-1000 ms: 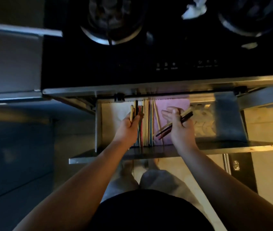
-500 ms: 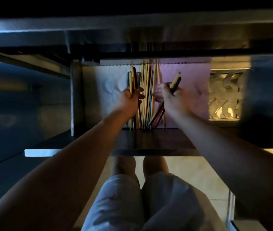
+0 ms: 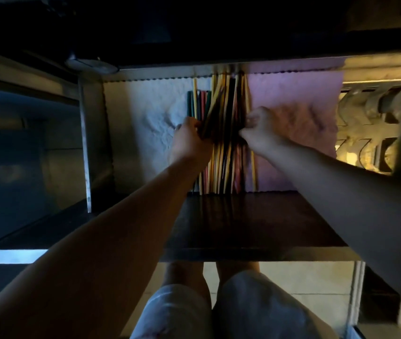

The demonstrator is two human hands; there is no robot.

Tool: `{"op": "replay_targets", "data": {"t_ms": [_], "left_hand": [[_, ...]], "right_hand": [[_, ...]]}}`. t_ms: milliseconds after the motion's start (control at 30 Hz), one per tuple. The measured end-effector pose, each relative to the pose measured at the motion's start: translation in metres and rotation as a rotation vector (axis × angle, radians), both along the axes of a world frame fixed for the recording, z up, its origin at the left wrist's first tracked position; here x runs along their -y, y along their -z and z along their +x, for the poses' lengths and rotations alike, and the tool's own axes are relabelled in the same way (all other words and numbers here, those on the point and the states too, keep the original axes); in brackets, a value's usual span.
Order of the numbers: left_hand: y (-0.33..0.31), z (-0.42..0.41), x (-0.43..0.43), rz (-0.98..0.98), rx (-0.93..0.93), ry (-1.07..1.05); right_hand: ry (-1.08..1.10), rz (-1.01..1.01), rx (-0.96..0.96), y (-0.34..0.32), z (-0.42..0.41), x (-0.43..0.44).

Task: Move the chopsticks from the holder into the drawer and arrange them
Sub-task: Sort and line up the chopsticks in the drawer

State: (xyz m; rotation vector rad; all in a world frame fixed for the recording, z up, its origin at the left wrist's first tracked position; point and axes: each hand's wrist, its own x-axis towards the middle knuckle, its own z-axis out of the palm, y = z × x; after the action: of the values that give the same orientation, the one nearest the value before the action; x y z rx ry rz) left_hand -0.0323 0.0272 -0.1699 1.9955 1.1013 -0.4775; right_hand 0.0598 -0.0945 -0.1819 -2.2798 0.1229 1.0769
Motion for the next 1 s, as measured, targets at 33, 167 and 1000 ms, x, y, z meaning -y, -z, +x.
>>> {"op": "replay_targets", "data": {"t_ms": [33, 167, 1000], "left_hand": [[0.003, -0.003, 0.0, 0.012, -0.003, 0.008], [0.011, -0.009, -0.002, 0.071, -0.02, 0.078], [0.019, -0.003, -0.024, -0.043, -0.098, 0.0]], "right_hand": [[0.025, 0.01, 0.037, 0.002, -0.002, 0.003], [-0.097, 0.07, 0.194, 0.004, -0.014, 0.015], [-0.435, 0.028, 0.302, 0.006, -0.041, 0.013]]}}
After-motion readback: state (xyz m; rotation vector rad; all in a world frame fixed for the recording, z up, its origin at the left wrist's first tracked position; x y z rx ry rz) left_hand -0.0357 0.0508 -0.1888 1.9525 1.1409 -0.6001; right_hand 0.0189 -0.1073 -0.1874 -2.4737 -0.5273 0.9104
